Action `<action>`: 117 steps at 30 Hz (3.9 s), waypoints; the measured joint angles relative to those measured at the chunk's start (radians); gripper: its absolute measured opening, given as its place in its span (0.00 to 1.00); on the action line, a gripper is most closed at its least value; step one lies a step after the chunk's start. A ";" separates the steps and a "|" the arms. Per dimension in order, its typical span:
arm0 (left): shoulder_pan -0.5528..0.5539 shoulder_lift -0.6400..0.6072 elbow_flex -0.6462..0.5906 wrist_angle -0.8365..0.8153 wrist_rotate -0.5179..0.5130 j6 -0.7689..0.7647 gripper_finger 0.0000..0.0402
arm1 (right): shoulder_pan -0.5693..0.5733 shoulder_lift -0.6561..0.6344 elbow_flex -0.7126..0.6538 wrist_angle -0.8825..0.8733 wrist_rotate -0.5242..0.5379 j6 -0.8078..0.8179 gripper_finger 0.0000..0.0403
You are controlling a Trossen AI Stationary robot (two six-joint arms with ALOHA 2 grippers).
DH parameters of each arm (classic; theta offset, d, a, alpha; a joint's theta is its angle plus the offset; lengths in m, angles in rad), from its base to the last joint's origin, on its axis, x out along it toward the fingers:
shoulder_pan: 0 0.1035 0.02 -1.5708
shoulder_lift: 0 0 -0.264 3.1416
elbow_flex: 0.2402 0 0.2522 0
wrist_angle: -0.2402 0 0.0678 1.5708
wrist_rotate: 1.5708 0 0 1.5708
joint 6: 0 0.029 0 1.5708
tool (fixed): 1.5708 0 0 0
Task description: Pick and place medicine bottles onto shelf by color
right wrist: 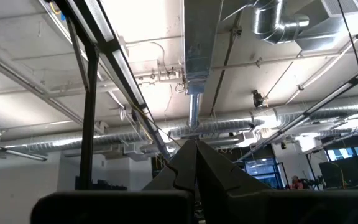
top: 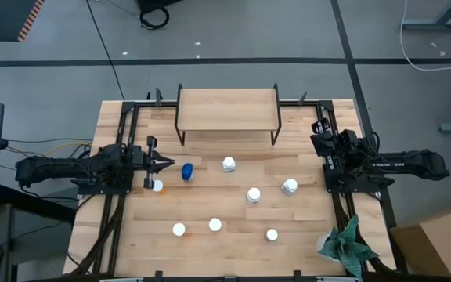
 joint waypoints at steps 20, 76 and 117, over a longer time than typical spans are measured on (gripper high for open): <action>0.006 0.057 0.268 -0.311 -0.036 -0.146 0.07 | 0.000 0.000 0.000 0.000 0.000 0.000 0.04; 0.006 0.544 0.995 -0.608 -0.226 -0.514 0.40 | -0.001 0.582 1.025 -0.985 0.078 0.133 0.04; 0.007 0.424 0.995 -0.792 -0.230 -0.426 0.57 | 0.002 0.984 1.301 -1.361 0.120 0.178 0.04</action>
